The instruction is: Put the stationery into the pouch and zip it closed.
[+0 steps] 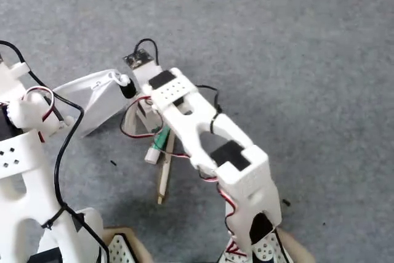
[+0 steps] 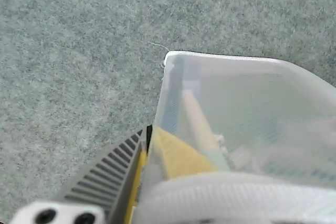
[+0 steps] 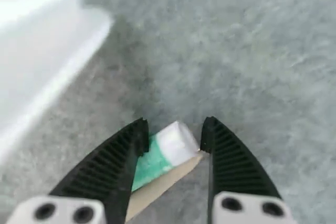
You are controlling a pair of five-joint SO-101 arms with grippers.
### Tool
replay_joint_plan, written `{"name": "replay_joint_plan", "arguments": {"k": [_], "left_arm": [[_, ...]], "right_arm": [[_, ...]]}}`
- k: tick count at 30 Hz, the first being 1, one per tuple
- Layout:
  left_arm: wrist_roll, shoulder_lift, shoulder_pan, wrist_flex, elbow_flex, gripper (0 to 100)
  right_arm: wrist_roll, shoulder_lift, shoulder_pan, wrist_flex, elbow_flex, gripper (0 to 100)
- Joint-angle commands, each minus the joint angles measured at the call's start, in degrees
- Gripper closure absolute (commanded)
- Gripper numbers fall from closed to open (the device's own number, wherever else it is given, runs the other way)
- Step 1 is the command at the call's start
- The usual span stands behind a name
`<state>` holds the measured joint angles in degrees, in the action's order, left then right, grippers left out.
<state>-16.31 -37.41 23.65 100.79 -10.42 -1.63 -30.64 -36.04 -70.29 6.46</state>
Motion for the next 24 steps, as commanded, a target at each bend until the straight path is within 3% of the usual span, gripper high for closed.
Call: {"name": "replay_joint_plan", "arguments": {"k": [1, 7, 11, 24], "left_arm": [[-0.70, -0.26, 0.57, -0.18, 0.92, 97], [-0.70, -0.26, 0.57, -0.18, 0.92, 97], [-0.70, -0.26, 0.57, -0.18, 0.92, 97], [-0.70, -0.26, 0.57, -0.18, 0.92, 97]], "right_arm": [[-0.62, 0.22, -1.67, -6.07, 6.20, 81.9], [-0.70, 0.22, -1.32, -14.33, 10.95, 81.9], [-4.48, 0.13, -1.23, -15.21, 10.86, 81.9], [-5.98, 1.27, 4.31, -21.63, 11.91, 81.8]]}}
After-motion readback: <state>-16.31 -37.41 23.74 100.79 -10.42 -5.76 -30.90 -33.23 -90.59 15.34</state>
